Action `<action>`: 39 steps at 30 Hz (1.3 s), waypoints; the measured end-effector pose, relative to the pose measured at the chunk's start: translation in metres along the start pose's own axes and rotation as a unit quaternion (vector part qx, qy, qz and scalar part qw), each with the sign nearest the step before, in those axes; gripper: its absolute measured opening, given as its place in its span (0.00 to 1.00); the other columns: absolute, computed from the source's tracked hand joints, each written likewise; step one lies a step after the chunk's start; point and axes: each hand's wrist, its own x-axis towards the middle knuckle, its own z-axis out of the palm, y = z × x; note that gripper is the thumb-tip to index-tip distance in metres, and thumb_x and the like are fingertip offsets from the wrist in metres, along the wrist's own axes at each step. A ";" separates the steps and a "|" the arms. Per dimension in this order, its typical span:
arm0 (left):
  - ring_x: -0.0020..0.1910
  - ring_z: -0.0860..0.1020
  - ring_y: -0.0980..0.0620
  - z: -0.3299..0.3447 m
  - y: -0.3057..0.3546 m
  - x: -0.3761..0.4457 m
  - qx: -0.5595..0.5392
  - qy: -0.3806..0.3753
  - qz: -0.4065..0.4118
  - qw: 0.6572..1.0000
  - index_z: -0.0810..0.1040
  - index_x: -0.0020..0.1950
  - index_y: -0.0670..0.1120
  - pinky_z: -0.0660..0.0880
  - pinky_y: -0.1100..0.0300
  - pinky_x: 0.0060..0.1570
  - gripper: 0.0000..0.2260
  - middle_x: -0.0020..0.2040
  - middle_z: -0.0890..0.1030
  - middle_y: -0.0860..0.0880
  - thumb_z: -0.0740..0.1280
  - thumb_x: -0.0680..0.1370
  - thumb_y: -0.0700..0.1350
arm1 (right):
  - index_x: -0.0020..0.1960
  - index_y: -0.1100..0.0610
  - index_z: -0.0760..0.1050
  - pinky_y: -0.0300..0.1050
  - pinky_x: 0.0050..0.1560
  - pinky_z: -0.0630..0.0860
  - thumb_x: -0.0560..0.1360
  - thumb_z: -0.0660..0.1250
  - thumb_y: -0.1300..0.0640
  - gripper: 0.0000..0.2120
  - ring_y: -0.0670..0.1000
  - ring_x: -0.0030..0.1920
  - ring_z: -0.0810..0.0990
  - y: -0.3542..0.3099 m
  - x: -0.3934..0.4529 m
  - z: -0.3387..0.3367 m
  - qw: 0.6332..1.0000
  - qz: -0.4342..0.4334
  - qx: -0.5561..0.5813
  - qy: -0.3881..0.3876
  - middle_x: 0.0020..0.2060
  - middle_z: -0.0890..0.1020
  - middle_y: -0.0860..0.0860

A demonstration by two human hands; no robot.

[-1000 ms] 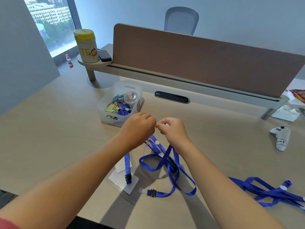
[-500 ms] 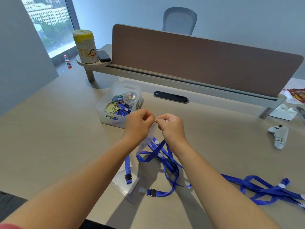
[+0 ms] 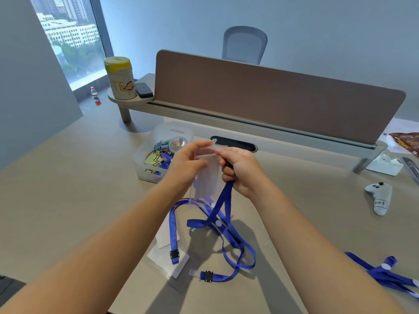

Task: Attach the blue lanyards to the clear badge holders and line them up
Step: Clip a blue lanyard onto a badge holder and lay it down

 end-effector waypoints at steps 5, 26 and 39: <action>0.52 0.74 0.48 -0.004 0.005 0.010 0.223 0.087 0.160 0.958 0.71 0.64 0.41 0.73 0.58 0.49 0.16 0.56 0.78 0.40 0.58 0.76 0.33 | 0.38 0.60 0.71 0.31 0.18 0.58 0.79 0.56 0.60 0.13 0.41 0.15 0.62 -0.027 -0.001 0.000 0.999 0.038 0.018 -0.029 0.27 0.70 0.51; 0.30 0.82 0.41 -0.032 -0.040 -0.004 0.578 0.066 0.238 0.778 0.81 0.43 0.36 0.79 0.52 0.27 0.16 0.33 0.84 0.38 0.75 0.58 0.27 | 0.46 0.57 0.71 0.39 0.36 0.67 0.78 0.58 0.60 0.04 0.46 0.33 0.69 0.016 0.019 -0.009 0.918 -0.109 -0.379 0.050 0.32 0.72 0.48; 0.48 0.78 0.38 -0.028 -0.104 -0.018 0.465 0.066 0.051 0.881 0.74 0.60 0.41 0.74 0.51 0.48 0.13 0.51 0.82 0.37 0.60 0.77 0.37 | 0.48 0.56 0.65 0.29 0.24 0.70 0.77 0.58 0.64 0.05 0.44 0.33 0.71 0.115 0.022 -0.045 0.939 0.080 -0.334 -0.019 0.33 0.72 0.47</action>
